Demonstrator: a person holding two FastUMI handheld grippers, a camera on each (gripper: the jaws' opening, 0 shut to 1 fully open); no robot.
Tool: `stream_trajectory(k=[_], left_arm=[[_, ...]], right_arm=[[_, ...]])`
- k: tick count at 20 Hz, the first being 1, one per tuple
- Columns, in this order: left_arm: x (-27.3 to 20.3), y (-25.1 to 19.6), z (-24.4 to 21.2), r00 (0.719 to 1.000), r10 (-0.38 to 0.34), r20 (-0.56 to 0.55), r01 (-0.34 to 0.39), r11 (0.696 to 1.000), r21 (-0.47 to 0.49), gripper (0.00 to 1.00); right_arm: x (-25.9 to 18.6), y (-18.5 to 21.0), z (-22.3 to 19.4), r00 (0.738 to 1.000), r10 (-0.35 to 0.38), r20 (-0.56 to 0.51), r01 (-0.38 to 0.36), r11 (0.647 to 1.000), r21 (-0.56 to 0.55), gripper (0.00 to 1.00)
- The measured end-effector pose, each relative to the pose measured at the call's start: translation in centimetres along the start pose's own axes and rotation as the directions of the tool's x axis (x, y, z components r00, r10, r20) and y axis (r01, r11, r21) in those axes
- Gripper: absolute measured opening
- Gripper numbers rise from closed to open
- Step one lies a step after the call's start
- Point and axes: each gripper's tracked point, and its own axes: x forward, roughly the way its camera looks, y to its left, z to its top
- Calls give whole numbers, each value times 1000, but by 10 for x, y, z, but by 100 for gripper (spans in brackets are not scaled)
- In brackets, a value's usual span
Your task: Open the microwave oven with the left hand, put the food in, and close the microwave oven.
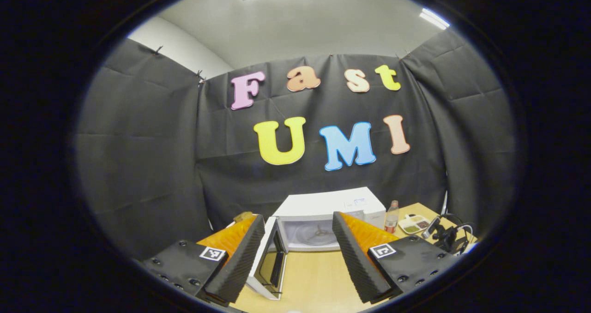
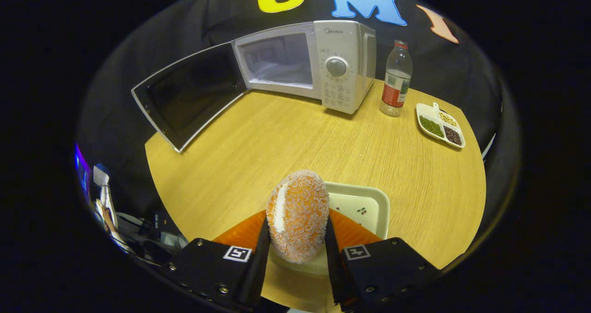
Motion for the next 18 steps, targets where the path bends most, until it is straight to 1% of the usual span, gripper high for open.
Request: stream_trajectory(k=[1,2,5,7,10,12,15,17,18], left_arm=[[3,7,-4,1000,-6,-3,6,1000,-1,98],[6,13,-7,1000,-14,-8,14,1000,1,100],[16,34,-22,999,-32,-26,33,999,15,100],[25,48,-30,998,-46,-35,46,999,17,100],[39,72,-42,997,-64,-49,65,998,15,100],[48,87,-52,995,-72,-64,73,997,17,100],[65,111,-65,995,-62,-72,65,997,44,100],[77,117,-73,995,-71,-71,74,996,43,100],[83,119,-77,994,-78,-72,81,996,38,100]], right_arm=[[1,11,16,1000,16,21,-17,999,34,58],[3,22,35,998,27,49,-31,997,73,58],[19,53,91,990,46,136,-69,982,174,57],[40,62,128,980,6,198,-52,972,231,57],[75,78,183,959,-24,283,-70,945,321,57],[98,82,214,945,-67,321,-64,922,381,57],[137,82,255,918,-149,366,-27,901,433,57],[160,76,278,897,-213,388,12,887,461,57],[172,74,290,884,-244,398,23,874,485,57]])
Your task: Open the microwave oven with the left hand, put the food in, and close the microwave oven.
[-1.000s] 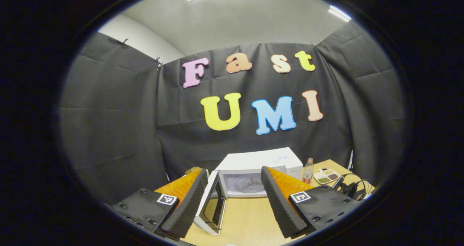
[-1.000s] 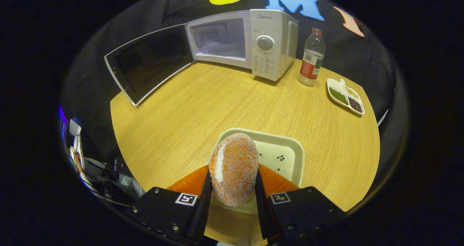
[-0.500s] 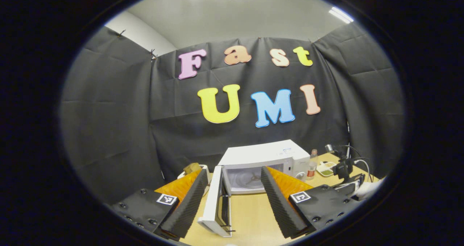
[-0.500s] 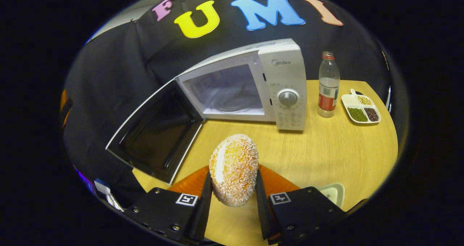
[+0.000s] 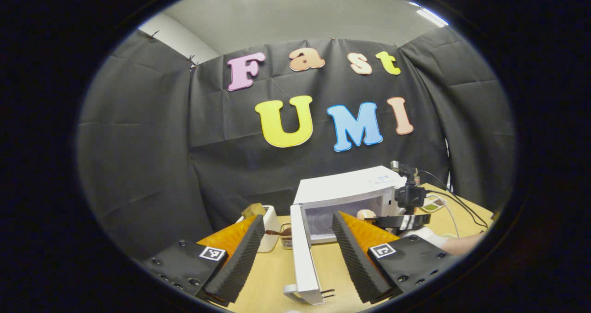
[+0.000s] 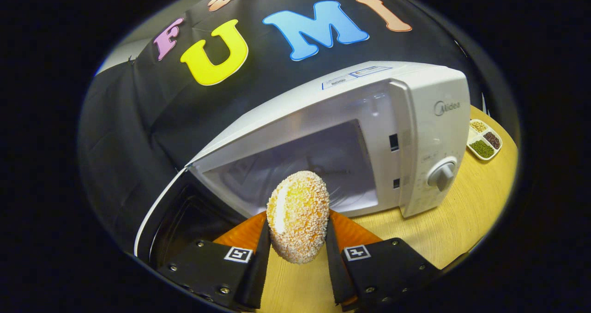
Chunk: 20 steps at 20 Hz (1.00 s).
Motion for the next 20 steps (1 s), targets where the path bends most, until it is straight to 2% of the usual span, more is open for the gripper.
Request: stream_trajectory(k=[3,7,11,12,14,15,16,17,19,20], left_arm=[[14,9,-11,1000,-2,1,2,1000,5,100],[27,17,-20,1000,3,-3,-3,1000,17,100],[31,23,-33,1000,7,-23,-7,1000,11,100],[31,24,-36,1000,7,-20,-7,1000,7,100],[31,24,-43,999,11,-40,-10,1000,9,100],[32,24,-44,999,11,-40,-11,1000,11,100],[31,24,-42,999,13,-36,-12,1000,11,97],[28,24,-42,999,13,-34,-13,1000,12,100],[26,22,-40,999,15,-28,-15,1000,17,98],[25,22,-38,1000,17,-24,-17,1000,16,95]], right_arm=[[38,14,10,996,-47,71,43,997,61,57],[78,24,21,983,-97,158,89,994,57,57],[103,3,17,965,-179,192,173,984,44,57],[107,-3,15,962,-194,192,189,981,41,53],[113,-10,7,958,-218,188,216,976,34,58],[114,-12,2,960,-222,172,219,975,36,66],[115,-11,-3,963,-218,158,216,976,30,67],[112,-11,-2,963,-213,167,213,977,21,78],[104,-9,-1,963,-209,172,213,977,-4,98],[98,-7,3,960,-210,184,215,976,-12,98]])
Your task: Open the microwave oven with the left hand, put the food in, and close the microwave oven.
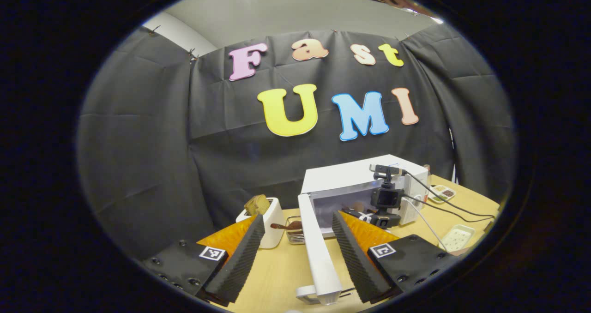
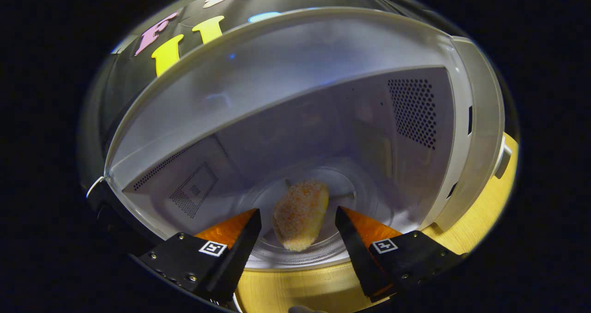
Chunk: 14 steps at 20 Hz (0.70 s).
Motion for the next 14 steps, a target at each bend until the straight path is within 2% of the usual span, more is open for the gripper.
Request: stream_trajectory(k=[1,5,7,9,10,12,14], left_arm=[[-1,0,0,1000,2,2,-2,1000,-5,100],[-8,3,5,999,20,25,-20,1000,1,97],[-13,8,11,998,35,51,-36,999,12,100],[-17,14,19,996,49,76,-49,999,8,94],[-18,15,21,995,56,80,-56,998,7,100],[-18,19,29,994,62,91,-62,998,3,100],[-20,20,33,993,67,97,-67,998,0,100]], right_arm=[[-3,1,4,1000,10,7,-10,1000,-4,98],[-36,2,24,998,59,5,-58,997,-48,98],[-67,-3,40,996,88,14,-86,990,-111,98],[-106,-13,66,992,118,37,-109,976,-190,98],[-126,-21,82,990,128,54,-113,968,-225,98],[-169,-42,118,982,152,109,-115,950,-291,98],[-206,-71,155,975,148,164,-84,935,-345,98]])
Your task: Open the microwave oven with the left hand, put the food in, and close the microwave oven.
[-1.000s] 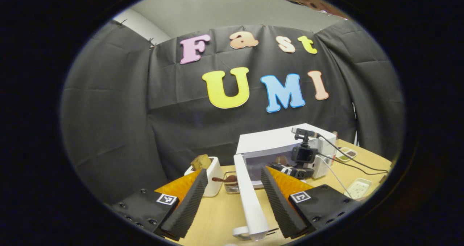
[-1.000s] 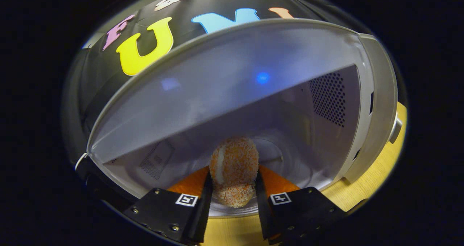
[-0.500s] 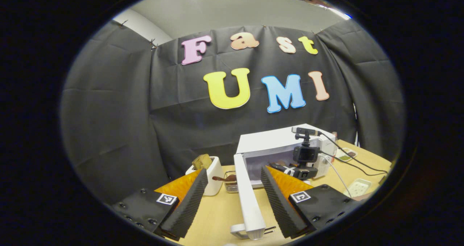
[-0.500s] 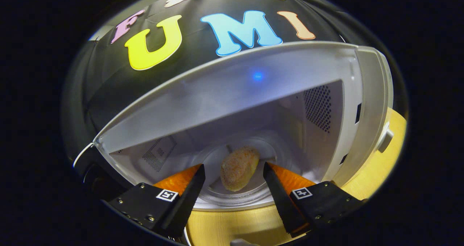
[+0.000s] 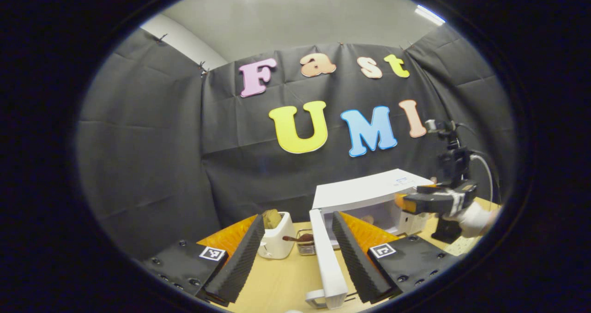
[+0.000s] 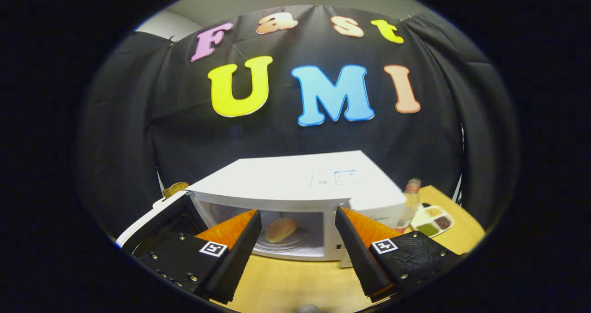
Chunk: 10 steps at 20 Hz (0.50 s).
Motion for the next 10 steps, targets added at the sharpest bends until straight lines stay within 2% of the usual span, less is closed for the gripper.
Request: stream_trajectory(k=[5,10], left_arm=[[-5,2,-3,1000,28,-4,-28,1000,12,100],[-9,9,-26,997,65,-44,-64,998,26,97]], right_arm=[[-76,-54,47,999,22,40,-19,998,-52,98],[-129,-81,60,998,31,52,-26,995,-95,98]])
